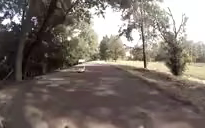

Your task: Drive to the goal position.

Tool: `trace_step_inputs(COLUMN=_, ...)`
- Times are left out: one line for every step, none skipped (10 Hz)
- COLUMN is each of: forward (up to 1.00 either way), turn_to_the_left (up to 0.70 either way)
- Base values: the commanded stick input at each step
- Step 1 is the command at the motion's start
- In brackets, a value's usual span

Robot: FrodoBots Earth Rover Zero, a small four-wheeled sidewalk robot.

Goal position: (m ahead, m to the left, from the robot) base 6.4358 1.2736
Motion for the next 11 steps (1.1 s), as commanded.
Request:
trace_step_inputs(forward=0.7, turn_to_the_left=0.0)
trace_step_inputs(forward=0.7, turn_to_the_left=0.0)
trace_step_inputs(forward=0.7, turn_to_the_left=0.0)
trace_step_inputs(forward=0.7, turn_to_the_left=0.0)
trace_step_inputs(forward=0.7, turn_to_the_left=0.0)
trace_step_inputs(forward=0.7, turn_to_the_left=0.0)
trace_step_inputs(forward=0.7, turn_to_the_left=0.0)
trace_step_inputs(forward=0.7, turn_to_the_left=0.0)
trace_step_inputs(forward=0.7, turn_to_the_left=0.0)
trace_step_inputs(forward=0.7, turn_to_the_left=0.0)
trace_step_inputs(forward=0.7, turn_to_the_left=0.0)
